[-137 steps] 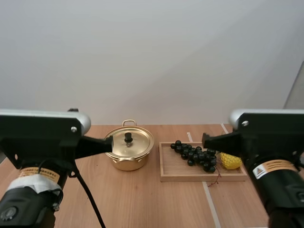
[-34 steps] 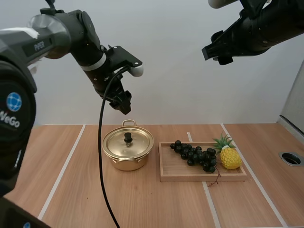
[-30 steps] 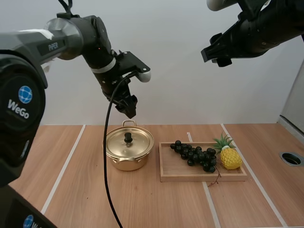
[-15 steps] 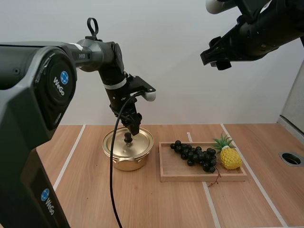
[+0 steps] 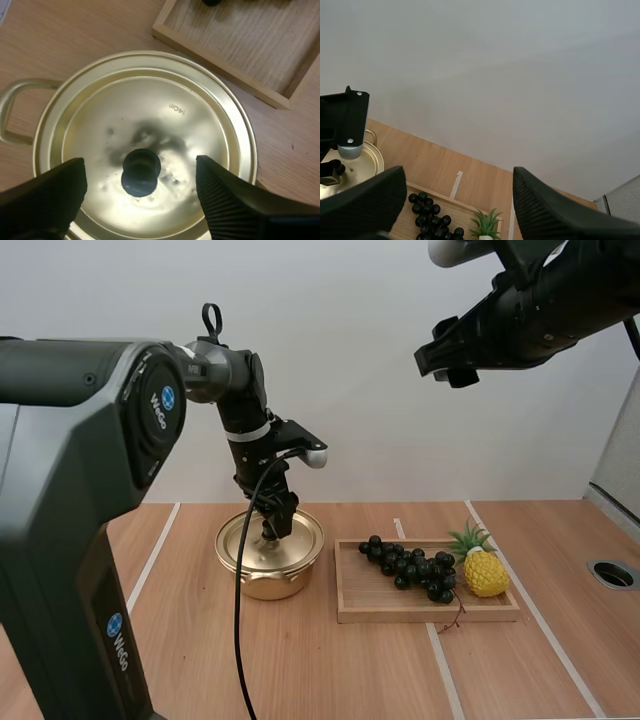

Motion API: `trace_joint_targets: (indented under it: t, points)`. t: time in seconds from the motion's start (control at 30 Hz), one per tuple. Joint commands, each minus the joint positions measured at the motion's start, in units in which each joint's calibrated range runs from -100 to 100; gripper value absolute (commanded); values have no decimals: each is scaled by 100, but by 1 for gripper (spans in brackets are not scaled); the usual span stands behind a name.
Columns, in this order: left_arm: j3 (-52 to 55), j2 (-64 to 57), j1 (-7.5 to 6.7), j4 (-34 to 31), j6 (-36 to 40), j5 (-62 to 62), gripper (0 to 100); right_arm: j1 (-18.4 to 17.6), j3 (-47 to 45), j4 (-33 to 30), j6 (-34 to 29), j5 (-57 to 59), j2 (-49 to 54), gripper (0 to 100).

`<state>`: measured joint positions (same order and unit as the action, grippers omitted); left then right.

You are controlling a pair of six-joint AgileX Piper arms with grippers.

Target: Open the pot, put the grape inside, and close it

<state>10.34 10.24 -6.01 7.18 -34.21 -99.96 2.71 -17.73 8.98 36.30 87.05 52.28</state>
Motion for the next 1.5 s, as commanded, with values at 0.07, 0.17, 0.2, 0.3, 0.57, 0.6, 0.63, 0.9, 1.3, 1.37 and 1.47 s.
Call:
trace_joint_targets:
  t: [0.07, 0.17, 0.2, 0.3, 0.57, 0.6, 0.63, 0.9, 1.3, 1.37, 1.47]
  points:
    - [-162, 119, -23, -10, 53, -4, 100, 25, 41, 55, 59, 24, 45, 100]
    - [-176, 196, -23, -10, 53, -4, 100, 25, 41, 55, 59, 24, 45, 100]
    - [-176, 244, -23, -10, 66, -4, 100, 25, 41, 55, 59, 24, 45, 100]
    - [-176, 336, -23, -22, 91, -4, 100, 25, 41, 55, 59, 24, 45, 100]
    - [-176, 438, -23, -22, 144, -4, 100, 25, 41, 55, 93, 24, 45, 100]
    - [-176, 438, -23, -22, 157, -4, 100, 25, 41, 55, 93, 24, 45, 100]
    - [-176, 438, -23, -22, 165, -4, 100, 25, 41, 55, 93, 24, 45, 100]
    - [-176, 438, -23, -364, 464, -4, 49, 25, 41, 55, 93, 24, 45, 100]
    - [-338, 288, -15, -415, 464, -4, 0, 25, 41, 55, 91, 76, 45, 100]
    - [-496, 108, -15, -404, 464, -4, 0, 25, 41, 55, 91, 76, 45, 100]
    - [-828, -281, -15, -404, 516, -4, 0, 25, 41, 55, 71, 0, 45, 100]
